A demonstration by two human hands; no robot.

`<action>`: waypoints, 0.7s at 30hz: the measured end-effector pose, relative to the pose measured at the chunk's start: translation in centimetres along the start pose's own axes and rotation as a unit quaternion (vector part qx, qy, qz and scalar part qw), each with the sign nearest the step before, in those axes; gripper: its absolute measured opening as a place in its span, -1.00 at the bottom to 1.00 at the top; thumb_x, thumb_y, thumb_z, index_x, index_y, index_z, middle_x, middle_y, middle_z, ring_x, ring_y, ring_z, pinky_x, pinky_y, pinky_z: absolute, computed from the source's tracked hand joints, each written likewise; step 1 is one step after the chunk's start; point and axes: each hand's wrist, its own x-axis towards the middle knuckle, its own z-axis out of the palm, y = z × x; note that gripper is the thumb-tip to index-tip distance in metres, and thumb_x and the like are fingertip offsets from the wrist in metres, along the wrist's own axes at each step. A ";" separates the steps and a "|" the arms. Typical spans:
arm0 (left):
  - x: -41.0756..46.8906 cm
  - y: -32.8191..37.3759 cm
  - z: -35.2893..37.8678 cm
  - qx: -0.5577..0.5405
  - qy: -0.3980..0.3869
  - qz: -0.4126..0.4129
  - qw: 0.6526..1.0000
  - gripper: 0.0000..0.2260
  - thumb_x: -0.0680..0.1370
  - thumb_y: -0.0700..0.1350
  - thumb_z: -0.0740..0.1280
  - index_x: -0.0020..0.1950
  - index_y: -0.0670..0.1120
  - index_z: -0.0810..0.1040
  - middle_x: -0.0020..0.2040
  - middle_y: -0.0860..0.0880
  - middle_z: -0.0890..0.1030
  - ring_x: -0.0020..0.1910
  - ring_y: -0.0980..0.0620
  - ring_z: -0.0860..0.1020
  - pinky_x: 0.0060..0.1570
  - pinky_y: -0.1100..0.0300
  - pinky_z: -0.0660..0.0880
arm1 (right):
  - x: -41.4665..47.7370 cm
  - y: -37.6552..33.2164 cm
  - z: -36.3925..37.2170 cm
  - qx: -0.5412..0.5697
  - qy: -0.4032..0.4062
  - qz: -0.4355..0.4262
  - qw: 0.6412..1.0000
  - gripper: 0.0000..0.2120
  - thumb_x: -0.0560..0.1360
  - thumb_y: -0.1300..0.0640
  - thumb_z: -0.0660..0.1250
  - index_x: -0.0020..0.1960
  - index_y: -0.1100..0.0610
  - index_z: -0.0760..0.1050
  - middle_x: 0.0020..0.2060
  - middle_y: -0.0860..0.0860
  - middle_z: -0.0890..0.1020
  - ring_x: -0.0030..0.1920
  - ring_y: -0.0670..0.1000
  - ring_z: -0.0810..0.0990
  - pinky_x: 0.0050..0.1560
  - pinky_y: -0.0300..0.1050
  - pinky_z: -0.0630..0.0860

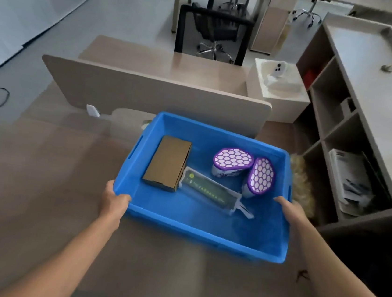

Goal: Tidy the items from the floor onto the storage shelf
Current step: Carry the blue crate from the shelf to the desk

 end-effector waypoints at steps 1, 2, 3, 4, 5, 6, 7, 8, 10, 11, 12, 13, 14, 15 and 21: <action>0.0 0.0 0.2 0.004 0.002 0.002 1.000 -0.59 0.42 -0.36 0.31 0.21 -0.05 0.44 -0.02 -0.09 0.59 -0.17 -0.11 0.52 -0.33 0.15 0.39 | 0.1 -0.1 -0.4 -0.003 -0.004 -0.008 1.000 -0.64 0.51 0.13 0.36 0.25 0.26 0.48 -0.16 0.12 0.63 -0.23 0.11 0.63 -0.30 -0.08 0.52; 0.0 0.0 0.4 0.009 0.004 0.003 1.000 -0.61 0.41 -0.35 0.31 0.20 -0.06 0.45 -0.02 -0.10 0.59 -0.16 -0.13 0.52 -0.32 0.13 0.38 | -0.1 0.1 -0.8 -0.008 -0.003 -0.015 1.000 -0.64 0.51 0.12 0.37 0.26 0.24 0.46 -0.14 0.11 0.63 -0.23 0.08 0.62 -0.32 -0.10 0.51; 0.2 -0.1 0.3 0.012 0.010 0.002 1.000 -0.62 0.41 -0.35 0.31 0.19 -0.06 0.46 -0.03 -0.11 0.59 -0.16 -0.15 0.52 -0.30 0.12 0.39 | -0.5 0.5 -0.9 -0.018 -0.003 -0.026 0.999 -0.65 0.51 0.14 0.38 0.25 0.22 0.44 -0.11 0.11 0.62 -0.23 0.05 0.61 -0.33 -0.11 0.50; 0.4 -0.2 0.3 0.010 0.014 0.001 1.000 -0.63 0.41 -0.35 0.30 0.17 -0.06 0.47 -0.04 -0.12 0.59 -0.17 -0.16 0.51 -0.27 0.10 0.40 | -1.0 1.2 -1.0 -0.031 0.003 -0.037 0.999 -0.65 0.50 0.16 0.39 0.24 0.20 0.43 -0.06 0.12 0.62 -0.23 0.04 0.61 -0.33 -0.10 0.50; 0.5 -0.4 0.4 0.005 0.013 0.002 1.000 -0.62 0.41 -0.36 0.28 0.17 -0.03 0.48 -0.06 -0.12 0.59 -0.18 -0.16 0.52 -0.24 0.10 0.43 | -1.5 2.4 -1.2 -0.045 0.012 -0.049 0.998 -0.63 0.49 0.19 0.41 0.25 0.18 0.42 -0.01 0.14 0.61 -0.21 0.05 0.61 -0.29 -0.07 0.53; 0.6 -0.5 0.5 -0.003 0.011 0.004 1.000 -0.59 0.41 -0.37 0.26 0.17 0.00 0.49 -0.08 -0.11 0.59 -0.19 -0.15 0.52 -0.21 0.08 0.46 | -2.2 3.9 -1.3 -0.056 0.018 -0.056 0.997 -0.60 0.46 0.21 0.43 0.26 0.17 0.41 0.03 0.15 0.62 -0.15 0.09 0.63 -0.21 -0.01 0.59; 0.6 -0.5 0.6 -0.011 0.008 0.004 1.000 -0.57 0.40 -0.38 0.24 0.16 0.03 0.50 -0.09 -0.10 0.59 -0.20 -0.15 0.52 -0.20 0.06 0.47 | -2.9 5.3 -1.3 -0.065 0.023 -0.059 0.996 -0.55 0.45 0.23 0.43 0.29 0.16 0.40 0.07 0.16 0.62 -0.08 0.14 0.64 -0.09 0.07 0.62; 0.6 -0.5 0.6 -0.017 0.005 0.002 1.000 -0.56 0.40 -0.38 0.21 0.15 0.07 0.50 -0.09 -0.09 0.59 -0.20 -0.15 0.53 -0.19 0.04 0.49 | -3.5 6.7 -1.3 -0.077 0.029 -0.057 0.995 -0.53 0.45 0.24 0.42 0.32 0.16 0.39 0.10 0.16 0.62 -0.01 0.17 0.65 0.02 0.14 0.62; 0.4 -0.5 0.7 -0.023 -0.002 -0.007 1.000 -0.54 0.41 -0.38 0.19 0.10 0.14 0.45 -0.07 -0.09 0.59 -0.16 -0.17 0.55 -0.15 -0.02 0.55 | -4.4 8.1 -1.2 -0.090 0.032 -0.057 0.994 -0.57 0.49 0.25 0.35 0.35 0.16 0.41 0.12 0.16 0.62 0.07 0.19 0.63 0.14 0.18 0.58; 0.4 -0.5 0.8 -0.026 -0.006 -0.012 1.000 -0.54 0.41 -0.38 0.18 0.09 0.16 0.44 -0.07 -0.08 0.59 -0.15 -0.17 0.56 -0.11 -0.08 0.58 | -4.5 8.3 -1.1 -0.084 0.035 -0.057 0.994 -0.60 0.51 0.25 0.32 0.34 0.16 0.42 0.12 0.16 0.62 0.08 0.20 0.63 0.16 0.19 0.57; 0.4 -0.7 0.8 -0.032 -0.010 -0.018 0.999 -0.54 0.40 -0.37 0.18 0.08 0.17 0.44 -0.08 -0.07 0.60 -0.13 -0.18 0.58 -0.06 -0.13 0.61 | -4.5 8.1 -1.0 -0.074 0.040 -0.053 0.995 -0.61 0.51 0.25 0.30 0.33 0.16 0.44 0.13 0.17 0.63 0.09 0.20 0.63 0.16 0.19 0.57; 0.3 -0.6 0.9 -0.035 -0.015 -0.024 0.999 -0.54 0.40 -0.37 0.18 0.06 0.18 0.44 -0.10 -0.05 0.59 -0.11 -0.19 0.59 -0.03 -0.18 0.62 | -4.3 7.8 -1.0 -0.065 0.046 -0.052 0.996 -0.62 0.51 0.25 0.30 0.33 0.17 0.44 0.14 0.19 0.63 0.08 0.20 0.63 0.16 0.19 0.57; 0.3 -0.7 1.0 -0.036 -0.020 -0.028 0.999 -0.54 0.40 -0.36 0.18 0.05 0.18 0.43 -0.12 -0.02 0.59 -0.09 -0.20 0.60 -0.02 -0.21 0.62 | -4.0 7.4 -1.0 -0.061 0.052 -0.052 0.995 -0.61 0.51 0.25 0.30 0.33 0.19 0.45 0.15 0.20 0.63 0.08 0.20 0.62 0.16 0.16 0.57; 0.1 -0.7 1.2 -0.035 -0.026 -0.031 0.999 -0.55 0.39 -0.36 0.18 0.04 0.19 0.43 -0.13 0.00 0.58 -0.08 -0.21 0.61 -0.02 -0.22 0.62 | -3.8 6.9 -1.1 -0.060 0.055 -0.056 0.995 -0.62 0.51 0.26 0.29 0.33 0.21 0.45 0.15 0.20 0.62 0.06 0.18 0.61 0.14 0.10 0.56; -0.3 -1.0 2.5 -0.047 -0.038 -0.038 0.997 -0.56 0.37 -0.32 0.18 0.02 0.22 0.39 -0.09 0.01 0.59 -0.07 -0.18 0.61 -0.03 -0.22 0.62 | -2.1 5.1 -1.7 -0.073 0.072 -0.069 0.992 -0.65 0.54 0.27 0.25 0.33 0.27 0.44 0.09 0.21 0.61 -0.01 0.16 0.55 -0.01 0.01 0.49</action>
